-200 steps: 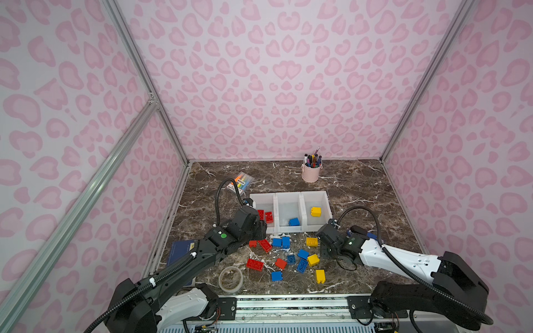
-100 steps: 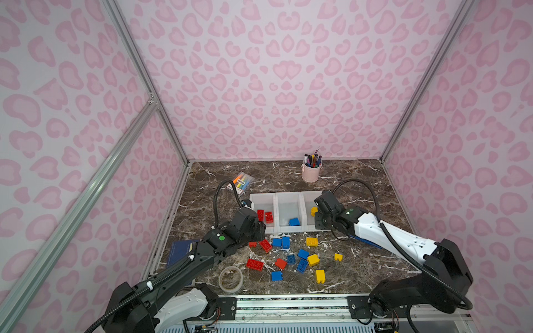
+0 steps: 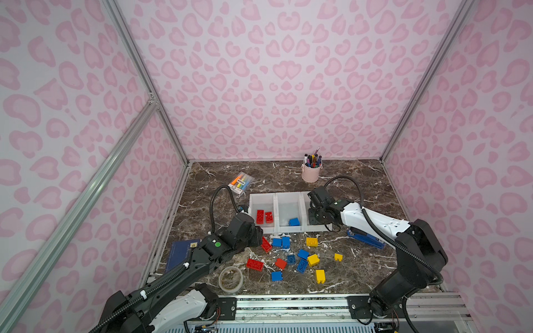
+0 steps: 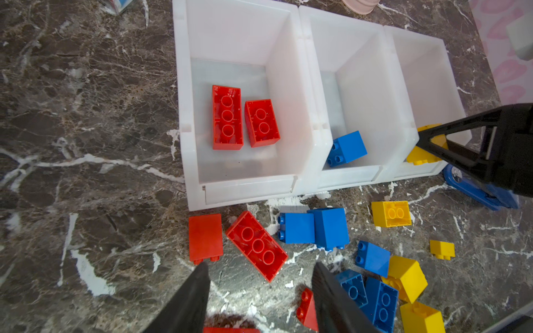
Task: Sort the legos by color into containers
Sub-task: 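Drop the yellow brick in the far compartment while the left gripper lowers, then grasp the red 2x3 brick beside the tape roll with the left gripper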
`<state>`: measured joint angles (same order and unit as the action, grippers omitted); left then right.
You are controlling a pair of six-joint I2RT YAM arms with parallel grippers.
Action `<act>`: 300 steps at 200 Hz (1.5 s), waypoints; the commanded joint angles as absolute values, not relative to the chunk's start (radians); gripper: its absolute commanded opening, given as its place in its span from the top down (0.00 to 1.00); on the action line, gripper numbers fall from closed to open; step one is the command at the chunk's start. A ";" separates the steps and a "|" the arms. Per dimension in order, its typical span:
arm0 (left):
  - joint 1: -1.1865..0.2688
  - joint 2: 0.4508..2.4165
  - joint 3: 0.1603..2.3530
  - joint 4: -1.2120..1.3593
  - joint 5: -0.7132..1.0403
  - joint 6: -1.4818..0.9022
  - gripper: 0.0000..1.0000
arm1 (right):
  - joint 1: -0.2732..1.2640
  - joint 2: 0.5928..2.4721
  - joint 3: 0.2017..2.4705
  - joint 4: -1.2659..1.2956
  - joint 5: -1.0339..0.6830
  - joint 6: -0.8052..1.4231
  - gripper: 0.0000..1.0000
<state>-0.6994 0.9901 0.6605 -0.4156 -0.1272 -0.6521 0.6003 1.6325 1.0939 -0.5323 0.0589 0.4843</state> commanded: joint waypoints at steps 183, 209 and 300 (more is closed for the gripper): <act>-0.712 0.977 0.632 -0.439 -0.115 -0.663 0.40 | 0.614 1.513 1.052 -0.549 0.069 0.503 0.41; -0.715 0.974 0.627 -0.471 -0.099 -0.660 0.40 | 0.626 1.498 1.029 -0.542 0.069 0.519 0.41; -0.797 0.788 0.538 -0.661 -0.062 -0.808 0.38 | 0.669 1.441 0.915 -0.501 0.058 0.560 0.41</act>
<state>-0.7731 0.8276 0.5713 -0.5999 -0.0910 -0.7364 0.6621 1.4483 0.9382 -0.5331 0.0597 0.5400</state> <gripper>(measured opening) 0.611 0.590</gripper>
